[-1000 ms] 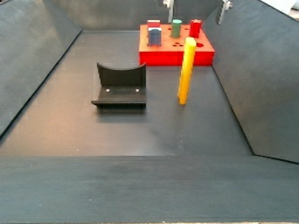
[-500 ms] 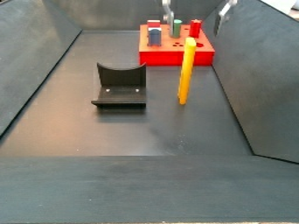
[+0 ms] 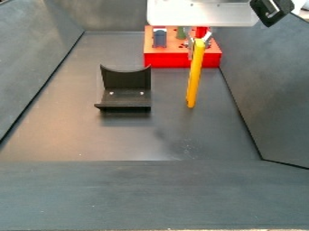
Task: Pick up the square-circle object. Move up. Place the square-circle object on the fixture. Regrasp the square-circle object. Rotate the square-circle object. Move to above the board. Insert the square-circle object.
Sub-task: Move to above the board.
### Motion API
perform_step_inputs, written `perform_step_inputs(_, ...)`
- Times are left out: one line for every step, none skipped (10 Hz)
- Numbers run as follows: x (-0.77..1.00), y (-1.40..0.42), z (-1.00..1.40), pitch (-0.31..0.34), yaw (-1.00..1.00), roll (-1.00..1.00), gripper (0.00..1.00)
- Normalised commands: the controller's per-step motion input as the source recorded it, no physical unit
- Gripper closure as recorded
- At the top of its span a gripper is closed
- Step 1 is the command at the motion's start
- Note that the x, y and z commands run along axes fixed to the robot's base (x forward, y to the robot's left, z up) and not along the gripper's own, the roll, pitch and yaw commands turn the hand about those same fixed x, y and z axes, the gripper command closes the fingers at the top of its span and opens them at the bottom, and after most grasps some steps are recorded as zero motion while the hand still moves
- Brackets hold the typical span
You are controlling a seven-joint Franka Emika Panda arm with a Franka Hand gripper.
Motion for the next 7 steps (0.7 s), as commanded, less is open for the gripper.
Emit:
perform_step_inputs(0.18, -0.48, 1.0, -0.057, -0.25, 0.04, 1.0)
perform_step_inputs(0.17, -0.47, 1.0, -0.031, -0.23, 0.05, 1.0)
perform_step_inputs(0.16, -0.43, 1.0, 0.004, -0.17, 0.05, 1.0)
perform_step_inputs(0.15, -0.37, 1.0, 0.057, -0.07, 0.06, 1.0)
perform_step_inputs(0.14, -0.34, 1.0, 0.085, -0.02, 0.06, 1.0)
perform_step_inputs(0.13, -0.3, 1.0, 0.101, 0.02, 0.06, 1.0)
perform_step_inputs(0.12, -0.28, 1.0, 0.1, 0.03, 0.06, 1.0)
